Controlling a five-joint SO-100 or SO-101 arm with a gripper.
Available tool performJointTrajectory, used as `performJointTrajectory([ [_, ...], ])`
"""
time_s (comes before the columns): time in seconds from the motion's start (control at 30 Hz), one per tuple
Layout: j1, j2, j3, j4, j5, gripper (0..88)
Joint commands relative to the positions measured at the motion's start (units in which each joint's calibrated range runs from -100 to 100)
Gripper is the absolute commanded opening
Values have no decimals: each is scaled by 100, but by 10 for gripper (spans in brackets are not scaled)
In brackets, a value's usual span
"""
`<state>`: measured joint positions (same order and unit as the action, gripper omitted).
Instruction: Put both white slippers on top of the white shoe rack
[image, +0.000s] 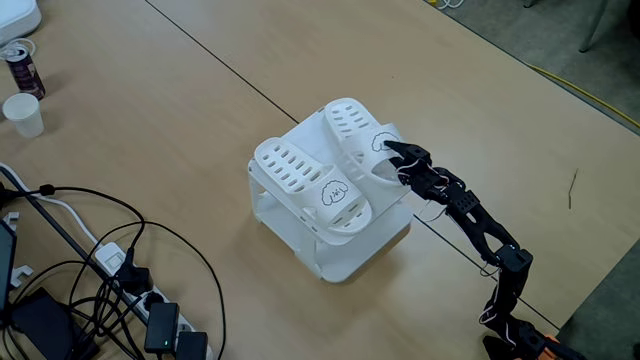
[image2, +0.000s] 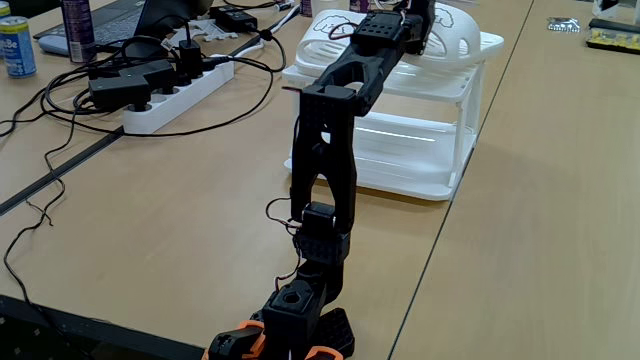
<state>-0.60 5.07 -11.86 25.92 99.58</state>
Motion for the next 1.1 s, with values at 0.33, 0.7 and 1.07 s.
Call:
performJointTrajectory([
  [0.33,-392,-267,-361,-237,42,8],
  [0.7,-516,-301,-343,-237,42,8],
  [1.07,-359,-293,108,-228,42,10],
])
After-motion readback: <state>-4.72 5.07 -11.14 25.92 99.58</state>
